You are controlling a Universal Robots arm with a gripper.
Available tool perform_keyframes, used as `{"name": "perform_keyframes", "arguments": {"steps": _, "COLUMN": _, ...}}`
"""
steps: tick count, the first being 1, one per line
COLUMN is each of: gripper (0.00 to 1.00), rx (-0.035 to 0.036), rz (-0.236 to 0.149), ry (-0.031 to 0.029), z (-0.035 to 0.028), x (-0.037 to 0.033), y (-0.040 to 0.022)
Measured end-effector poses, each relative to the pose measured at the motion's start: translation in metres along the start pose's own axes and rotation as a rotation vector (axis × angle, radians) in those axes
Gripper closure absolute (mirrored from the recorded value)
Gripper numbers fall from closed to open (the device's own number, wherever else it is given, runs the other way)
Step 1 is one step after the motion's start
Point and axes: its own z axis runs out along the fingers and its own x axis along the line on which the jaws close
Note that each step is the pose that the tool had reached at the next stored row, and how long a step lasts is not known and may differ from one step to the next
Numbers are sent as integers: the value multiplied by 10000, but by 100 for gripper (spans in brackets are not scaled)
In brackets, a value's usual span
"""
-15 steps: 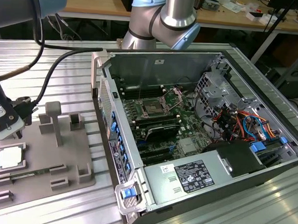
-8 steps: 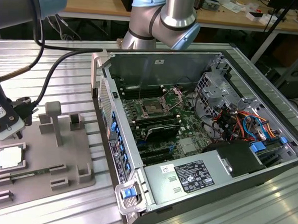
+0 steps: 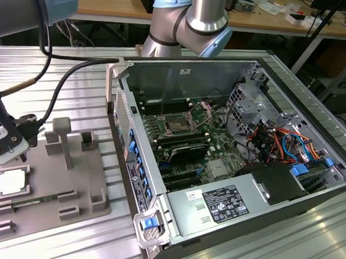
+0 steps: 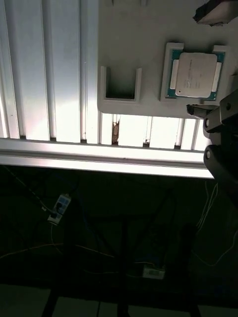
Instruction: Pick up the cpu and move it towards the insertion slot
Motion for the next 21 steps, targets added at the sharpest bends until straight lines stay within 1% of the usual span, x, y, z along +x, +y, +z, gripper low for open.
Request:
{"name": "perform_keyframes", "arguments": {"steps": 2, "gripper": 32, "rx": 1, "rz": 32, "ry": 0, "z": 19, "x": 0, "y": -2}}
{"name": "perform_keyframes", "arguments": {"steps": 7, "gripper": 32, "rx": 1, "rz": 41, "ry": -2, "z": 94, "x": 3, "y": -28}}
{"name": "perform_keyframes", "arguments": {"steps": 9, "gripper": 32, "rx": 26, "rz": 41, "ry": 1, "z": 124, "x": 5, "y": -32}}
{"name": "perform_keyframes", "arguments": {"steps": 13, "gripper": 32, "rx": 52, "rz": 40, "ry": 4, "z": 182, "x": 8, "y": -45}}
{"name": "perform_keyframes", "arguments": {"steps": 15, "gripper": 32, "rx": 52, "rz": 42, "ry": 10, "z": 237, "x": 12, "y": -56}}
{"name": "perform_keyframes", "arguments": {"steps": 21, "gripper": 32, "rx": 50, "rz": 42, "ry": 31, "z": 348, "x": 15, "y": -67}}
